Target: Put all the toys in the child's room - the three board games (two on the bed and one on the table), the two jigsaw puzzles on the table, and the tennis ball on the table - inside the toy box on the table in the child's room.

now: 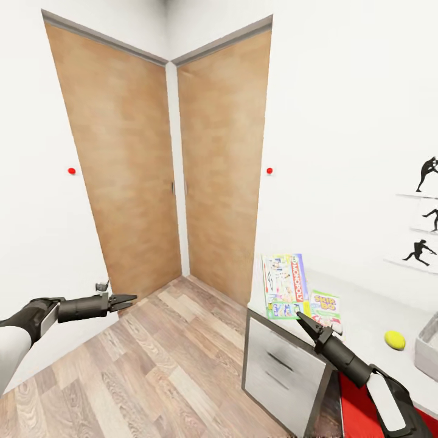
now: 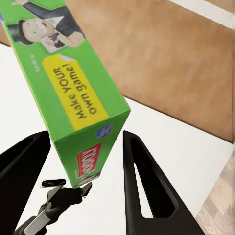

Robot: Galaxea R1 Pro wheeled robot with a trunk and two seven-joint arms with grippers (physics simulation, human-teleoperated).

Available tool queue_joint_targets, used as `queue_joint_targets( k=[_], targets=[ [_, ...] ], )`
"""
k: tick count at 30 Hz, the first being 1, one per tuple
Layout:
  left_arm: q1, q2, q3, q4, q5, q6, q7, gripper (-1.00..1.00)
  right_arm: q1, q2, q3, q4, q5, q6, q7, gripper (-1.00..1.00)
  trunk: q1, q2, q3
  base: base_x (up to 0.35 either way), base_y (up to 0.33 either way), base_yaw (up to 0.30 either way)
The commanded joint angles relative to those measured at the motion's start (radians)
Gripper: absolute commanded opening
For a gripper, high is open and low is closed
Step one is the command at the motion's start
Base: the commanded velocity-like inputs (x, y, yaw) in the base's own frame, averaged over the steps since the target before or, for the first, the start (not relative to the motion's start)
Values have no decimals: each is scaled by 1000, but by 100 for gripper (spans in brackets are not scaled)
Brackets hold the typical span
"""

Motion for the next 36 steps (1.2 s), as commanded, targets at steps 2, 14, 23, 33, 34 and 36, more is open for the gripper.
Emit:
queue_joint_targets(
  k=[2, 14, 23, 33, 34, 36],
  targets=[
    [0, 0, 3, 0, -3, 11, -4, 100, -1, 0, -1, 1, -7, 8, 1, -100, 0, -1, 0, 0, 0, -281],
    [0, -1, 3, -1, -3, 11, -2, 100, -1, 0, -1, 2, -7, 8, 1, -100, 0, -1, 0, 0, 0, -281],
    [0, -1, 3, 0, -3, 11, -2, 100, -1, 0, -1, 2, -7, 8, 1, -100, 0, -1, 0, 0, 0, -281],
    [0, -1, 3, 0, -3, 11, -2, 100, -1, 0, -1, 2, -7, 6, 1, -100, 0, -1, 0, 0, 0, -281],
    [0, -1, 3, 0, -3, 11, -2, 100, -1, 0, -1, 2, -7, 6, 1, -100, 0, -1, 0, 0, 0, -281],
    [0, -1, 3, 0, -3, 11, -2, 100, -1, 0, -1, 2, -7, 6, 1, -100, 0, -1, 0, 0, 0, -281]
  ],
)
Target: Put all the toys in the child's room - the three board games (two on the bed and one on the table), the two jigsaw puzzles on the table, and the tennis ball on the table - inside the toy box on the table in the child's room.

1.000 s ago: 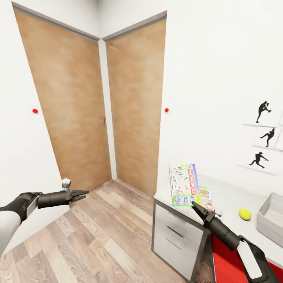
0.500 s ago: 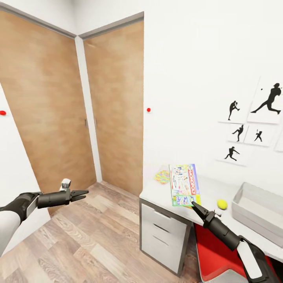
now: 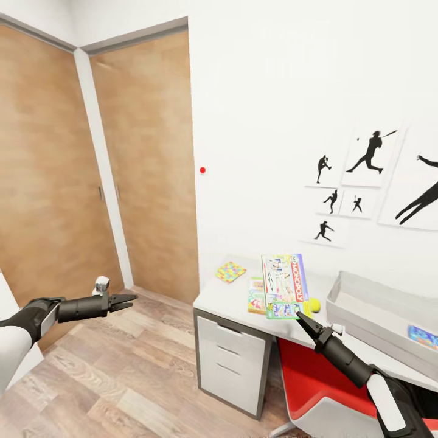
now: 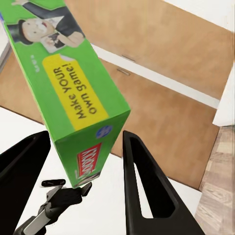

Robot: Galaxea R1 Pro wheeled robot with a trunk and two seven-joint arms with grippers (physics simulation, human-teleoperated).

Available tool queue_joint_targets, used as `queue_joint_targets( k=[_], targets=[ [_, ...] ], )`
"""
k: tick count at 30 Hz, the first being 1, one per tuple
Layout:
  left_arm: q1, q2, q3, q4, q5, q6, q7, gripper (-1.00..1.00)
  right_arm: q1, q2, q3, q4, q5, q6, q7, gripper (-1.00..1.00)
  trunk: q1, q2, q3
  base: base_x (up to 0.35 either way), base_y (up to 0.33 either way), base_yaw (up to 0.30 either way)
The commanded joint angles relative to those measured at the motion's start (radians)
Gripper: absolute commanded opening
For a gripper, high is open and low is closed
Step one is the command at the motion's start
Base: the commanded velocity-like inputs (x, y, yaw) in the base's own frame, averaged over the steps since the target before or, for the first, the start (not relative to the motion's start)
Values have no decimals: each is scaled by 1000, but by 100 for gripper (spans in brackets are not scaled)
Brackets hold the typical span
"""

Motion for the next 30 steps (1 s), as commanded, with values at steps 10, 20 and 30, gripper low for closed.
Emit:
queue_joint_targets(
  k=[10, 20, 30],
  targets=[
    [0, 0, 3, 0, -3, 11, -4, 100, -1, 0, -1, 1, -7, 6, 1, -100, 0, -1, 0, 0, 0, -281],
    [0, 0, 3, 0, -3, 11, -3, 100, -1, 0, -1, 1, -7, 4, 0, -100, 0, -1, 0, 0, 0, -281],
    [5, 3, 3, 0, -2, 5, -8, 100, -1, 0, -1, 1, -7, 4, 0, -100, 0, -1, 0, 3, 0, -281]
  ],
)
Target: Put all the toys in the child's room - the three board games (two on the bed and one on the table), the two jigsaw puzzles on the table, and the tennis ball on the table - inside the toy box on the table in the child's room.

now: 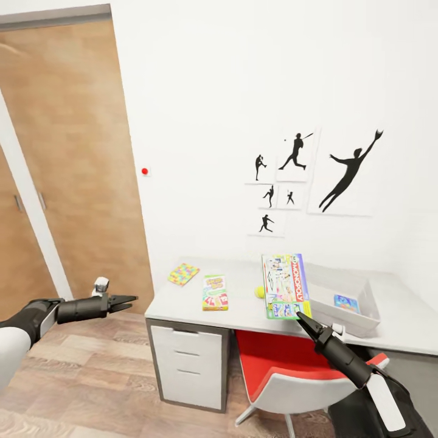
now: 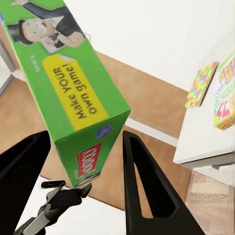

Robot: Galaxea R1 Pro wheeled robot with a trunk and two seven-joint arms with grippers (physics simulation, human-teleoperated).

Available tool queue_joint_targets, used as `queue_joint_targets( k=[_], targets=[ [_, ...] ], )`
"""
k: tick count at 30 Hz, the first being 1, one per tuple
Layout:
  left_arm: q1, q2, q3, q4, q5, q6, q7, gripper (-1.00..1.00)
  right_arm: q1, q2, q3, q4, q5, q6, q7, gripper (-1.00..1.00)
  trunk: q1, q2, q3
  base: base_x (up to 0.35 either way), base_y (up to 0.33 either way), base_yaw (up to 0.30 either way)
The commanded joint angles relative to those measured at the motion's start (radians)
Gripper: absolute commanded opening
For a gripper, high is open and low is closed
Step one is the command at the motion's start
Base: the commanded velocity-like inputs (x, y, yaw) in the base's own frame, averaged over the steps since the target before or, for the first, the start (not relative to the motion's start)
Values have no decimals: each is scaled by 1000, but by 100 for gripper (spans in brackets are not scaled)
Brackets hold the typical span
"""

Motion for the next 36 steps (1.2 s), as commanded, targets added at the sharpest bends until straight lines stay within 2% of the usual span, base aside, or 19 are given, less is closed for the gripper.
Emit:
queue_joint_targets(
  k=[1, 7, 13, 32, 34, 36],
  targets=[
    [1, 0, 3, 0, -3, 10, -4, 100, -1, 0, -1, 1, -7, 8, 1, -100, 0, -1, 0, 7, 0, -281],
    [2, 0, 3, 0, -3, 10, -5, 100, -1, 0, -1, 1, -7, 9, 1, -100, 0, -1, 0, 20, 10, -281],
    [2, -1, 3, 0, -3, 10, -5, 100, -1, 0, -1, 1, -7, 9, 1, -100, 0, -1, 0, 218, 130, -281],
    [3, 1, 3, 0, -3, 2, -8, 100, -1, 0, -1, 1, -7, 9, 1, -100, 0, -1, 0, 221, 206, -280],
    [3, 2, 3, -1, -1, -9, -21, 100, -1, -1, -1, 1, -8, 9, 2, -100, 0, -1, 0, 124, 69, -140],
    [6, 8, 3, -4, 0, -21, -92, 100, -1, -1, -2, 1, -7, 8, 2, -100, 0, -1, 0, 53, 28, -57]
  ],
)
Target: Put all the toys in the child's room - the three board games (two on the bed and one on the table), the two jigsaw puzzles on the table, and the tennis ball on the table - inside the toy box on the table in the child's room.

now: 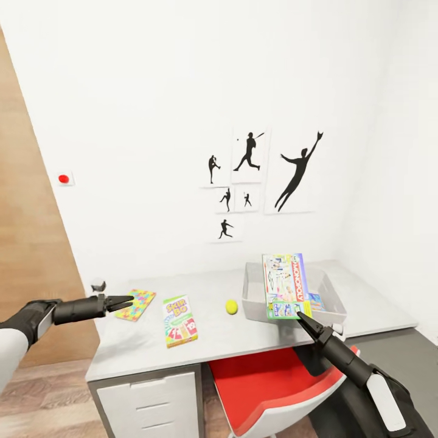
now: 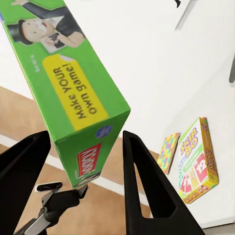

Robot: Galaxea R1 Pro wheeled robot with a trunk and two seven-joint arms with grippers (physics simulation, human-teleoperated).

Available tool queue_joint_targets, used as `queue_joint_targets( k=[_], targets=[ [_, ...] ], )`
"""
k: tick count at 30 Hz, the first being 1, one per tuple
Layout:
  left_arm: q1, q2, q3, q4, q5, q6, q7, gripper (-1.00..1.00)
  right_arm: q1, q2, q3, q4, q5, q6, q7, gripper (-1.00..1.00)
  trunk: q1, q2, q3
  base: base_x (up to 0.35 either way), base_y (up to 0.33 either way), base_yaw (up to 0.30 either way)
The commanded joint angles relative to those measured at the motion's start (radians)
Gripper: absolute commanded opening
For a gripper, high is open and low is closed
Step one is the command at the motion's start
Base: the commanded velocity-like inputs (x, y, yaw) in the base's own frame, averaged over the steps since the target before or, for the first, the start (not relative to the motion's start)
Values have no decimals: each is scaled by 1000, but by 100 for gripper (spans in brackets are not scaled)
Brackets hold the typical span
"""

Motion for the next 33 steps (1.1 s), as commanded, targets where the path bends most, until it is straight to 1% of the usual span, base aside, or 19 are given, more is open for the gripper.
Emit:
queue_joint_targets(
  k=[1, 4, 7, 18, 24, 28, 33],
  targets=[
    [3, 3, 2, -1, -3, -3, -30, 100, 0, 0, -1, 0, -4, 6, 1, -100, 0, -1, 0, 27, 14, -29],
    [9, 8, 2, -2, -1, -32, -30, 100, 0, 0, -1, 0, -4, 5, 2, -100, 0, -1, 0, 15, 8, -16],
    [13, 10, 2, -3, 0, -45, -30, 100, 0, 1, -8, 0, -4, 3, 3, -100, 0, -1, 0, 4, 2, -4],
    [16, 10, 2, -3, -1, -51, -30, 100, 0, 1, -27, 0, -4, 4, 4, -100, 0, -1, 0, 5, 7, 0],
    [16, 9, 2, -3, -1, -51, -30, 100, 0, 1, -28, 0, -4, 4, 4, -100, 0, -1, 0, 147, 169, -4],
    [16, 9, 2, -3, -1, -51, -30, 100, 0, 1, -29, 0, -4, 5, 4, -100, 0, -1, 0, 231, 208, -163],
    [16, 9, 2, -3, -1, -52, -30, 100, 0, 1, -29, 0, -4, 6, 4, -100, 0, -1, 0, 243, 196, -262]
  ],
)
